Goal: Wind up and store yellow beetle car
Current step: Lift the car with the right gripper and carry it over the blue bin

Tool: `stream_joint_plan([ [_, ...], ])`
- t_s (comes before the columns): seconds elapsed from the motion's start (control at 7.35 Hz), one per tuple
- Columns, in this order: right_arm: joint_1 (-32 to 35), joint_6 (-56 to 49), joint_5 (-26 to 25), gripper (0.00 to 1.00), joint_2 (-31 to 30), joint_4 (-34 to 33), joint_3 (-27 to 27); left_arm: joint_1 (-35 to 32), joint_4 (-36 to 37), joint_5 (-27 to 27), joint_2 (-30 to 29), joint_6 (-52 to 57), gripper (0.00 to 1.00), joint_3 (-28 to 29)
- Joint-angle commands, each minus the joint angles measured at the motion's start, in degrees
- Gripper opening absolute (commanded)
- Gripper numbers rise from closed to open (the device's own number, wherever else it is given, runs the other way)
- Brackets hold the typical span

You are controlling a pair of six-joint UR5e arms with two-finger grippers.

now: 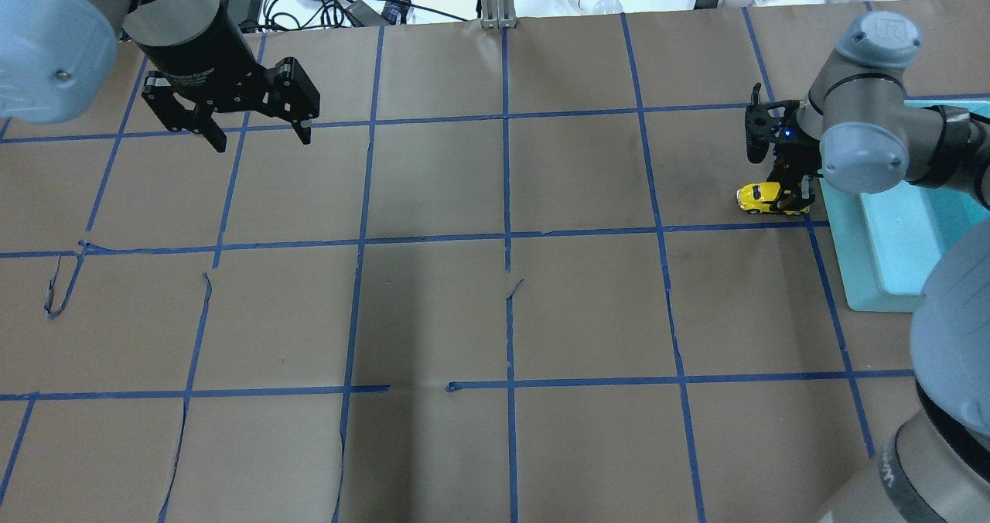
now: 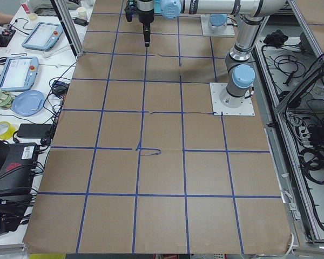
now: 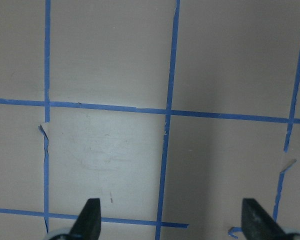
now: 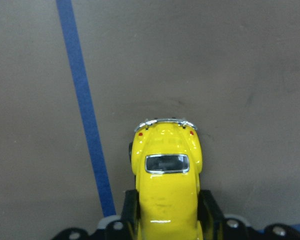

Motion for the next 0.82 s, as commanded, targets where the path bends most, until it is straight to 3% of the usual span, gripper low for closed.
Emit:
stream_joint_plan([
  [0.0, 1.6, 0.5, 2.2, 0.0, -2.4, 1.0, -1.1, 0.0, 0.1, 0.0, 0.0, 0.0, 1.0, 0.0],
  [0.41, 2.0, 0.4, 2.1, 0.0, -7.9, 12.7, -6.9, 0.0, 0.1, 0.0, 0.0, 0.0, 1.0, 0.1],
  [0.68, -3.3, -0.7, 1.4, 0.0, -11.4, 15.8, -6.8, 0.0, 0.1, 0.0, 0.0, 0.0, 1.0, 0.1],
])
